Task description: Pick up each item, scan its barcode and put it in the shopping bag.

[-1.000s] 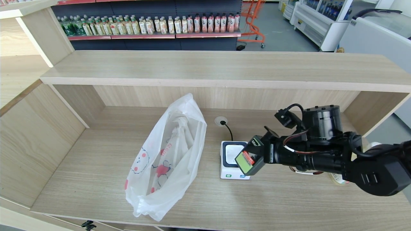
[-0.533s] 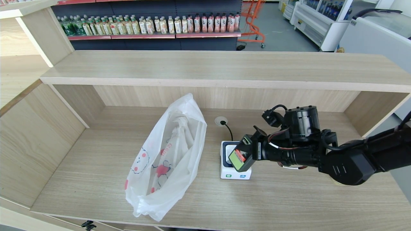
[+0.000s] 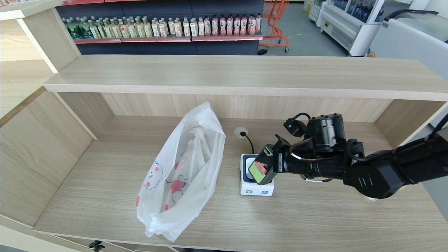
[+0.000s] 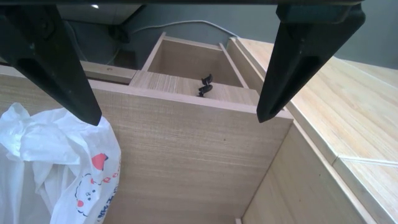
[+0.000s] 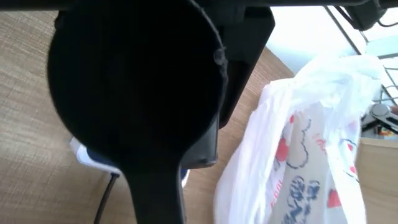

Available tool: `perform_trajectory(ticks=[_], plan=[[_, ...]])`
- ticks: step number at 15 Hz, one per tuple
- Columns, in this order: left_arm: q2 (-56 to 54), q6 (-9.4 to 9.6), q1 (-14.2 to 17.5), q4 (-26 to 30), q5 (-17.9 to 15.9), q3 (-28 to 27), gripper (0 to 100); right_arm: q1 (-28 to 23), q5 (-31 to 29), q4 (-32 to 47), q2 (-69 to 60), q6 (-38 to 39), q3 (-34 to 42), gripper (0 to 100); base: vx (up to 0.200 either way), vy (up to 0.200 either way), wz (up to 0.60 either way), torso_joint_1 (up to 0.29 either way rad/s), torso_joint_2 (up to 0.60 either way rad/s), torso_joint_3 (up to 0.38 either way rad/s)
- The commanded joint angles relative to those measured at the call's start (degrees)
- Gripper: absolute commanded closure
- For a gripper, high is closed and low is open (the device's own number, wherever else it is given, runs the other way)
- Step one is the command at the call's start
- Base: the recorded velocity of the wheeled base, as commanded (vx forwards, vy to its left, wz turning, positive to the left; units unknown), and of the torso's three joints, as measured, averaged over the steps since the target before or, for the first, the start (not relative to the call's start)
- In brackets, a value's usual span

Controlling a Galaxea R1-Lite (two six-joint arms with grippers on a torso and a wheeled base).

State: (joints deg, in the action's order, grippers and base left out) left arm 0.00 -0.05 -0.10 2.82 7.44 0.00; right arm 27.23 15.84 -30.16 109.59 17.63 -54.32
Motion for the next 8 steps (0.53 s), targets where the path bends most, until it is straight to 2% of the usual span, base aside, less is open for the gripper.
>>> perform_trajectory(ticks=[1,2,4,5,6,8], plan=[[0.1,-0.04,0.0,0.0,0.0,0.0,0,0.1,0.2,-0.4,-6.2,3.6,-2.1,100,0.000,0.000,0.00,0.000,0.00,0.000],[0.1,0.05,0.0,0.0,0.0,0.0,0,-1.3,0.0,0.0,-13.0,-1.0,-1.7,100,0.000,0.000,0.00,0.000,0.00,0.000],[0.1,-0.04,0.0,0.0,0.0,0.0,0,-9.2,-2.6,0.5,-18.5,-24.7,5.5,100,0.000,0.000,0.00,0.000,0.00,0.000],[0.1,0.05,0.0,0.0,0.0,0.0,0,-12.0,-4.1,0.0,-20.3,-33.8,9.0,100,0.000,0.000,0.00,0.000,0.00,0.000],[0.1,0.05,0.0,0.1,0.0,0.0,0,-14.1,-4.3,-1.5,-23.5,-37.1,14.2,100,0.000,0.000,0.00,0.000,0.00,0.000],[0.1,-0.04,0.0,0.0,0.0,0.0,0,-13.8,-4.3,-2.0,-27.4,-36.4,19.5,100,0.000,0.000,0.00,0.000,0.00,0.000]])
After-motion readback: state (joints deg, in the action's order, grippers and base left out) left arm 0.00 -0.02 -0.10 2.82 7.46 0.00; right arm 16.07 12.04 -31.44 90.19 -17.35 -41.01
